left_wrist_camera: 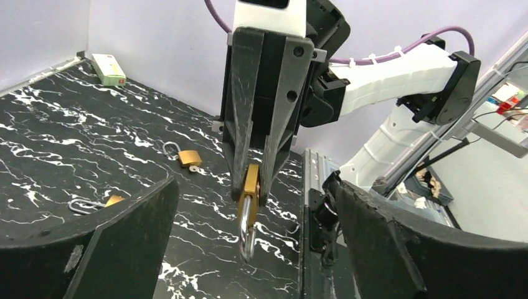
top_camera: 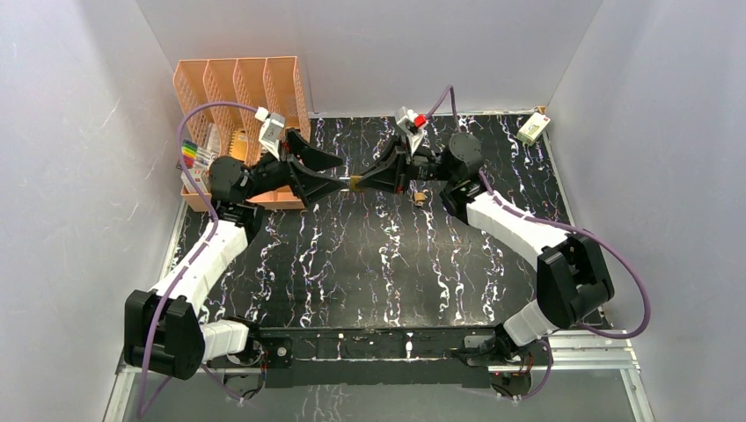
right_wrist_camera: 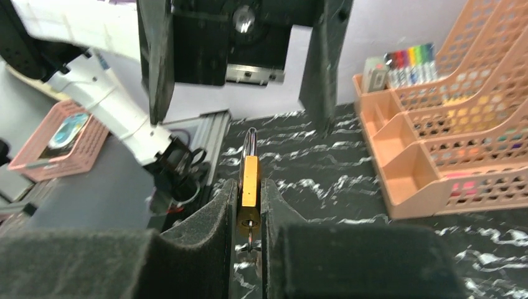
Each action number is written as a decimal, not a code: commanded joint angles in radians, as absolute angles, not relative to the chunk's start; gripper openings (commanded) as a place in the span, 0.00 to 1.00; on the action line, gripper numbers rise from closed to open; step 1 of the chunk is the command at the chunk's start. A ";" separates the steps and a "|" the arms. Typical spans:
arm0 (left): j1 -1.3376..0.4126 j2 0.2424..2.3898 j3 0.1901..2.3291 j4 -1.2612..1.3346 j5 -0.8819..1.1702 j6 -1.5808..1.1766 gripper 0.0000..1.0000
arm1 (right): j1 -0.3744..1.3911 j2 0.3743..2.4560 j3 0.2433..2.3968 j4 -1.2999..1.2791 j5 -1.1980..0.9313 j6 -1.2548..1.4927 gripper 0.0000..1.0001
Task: Lock with the key
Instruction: Pick up the lock from the center of the board, then lock the lock.
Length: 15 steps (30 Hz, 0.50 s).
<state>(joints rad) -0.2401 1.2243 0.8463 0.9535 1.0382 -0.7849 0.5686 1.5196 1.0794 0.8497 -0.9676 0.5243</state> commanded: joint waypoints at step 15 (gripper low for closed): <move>-0.243 1.246 1.027 0.816 1.348 -0.792 0.62 | 0.497 1.487 1.176 0.984 -1.320 0.720 0.00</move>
<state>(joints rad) -0.2352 1.2407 1.0019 0.8021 1.2861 -0.7628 0.4877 1.4754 1.0874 0.8825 -1.2888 0.6773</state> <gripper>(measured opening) 0.680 0.215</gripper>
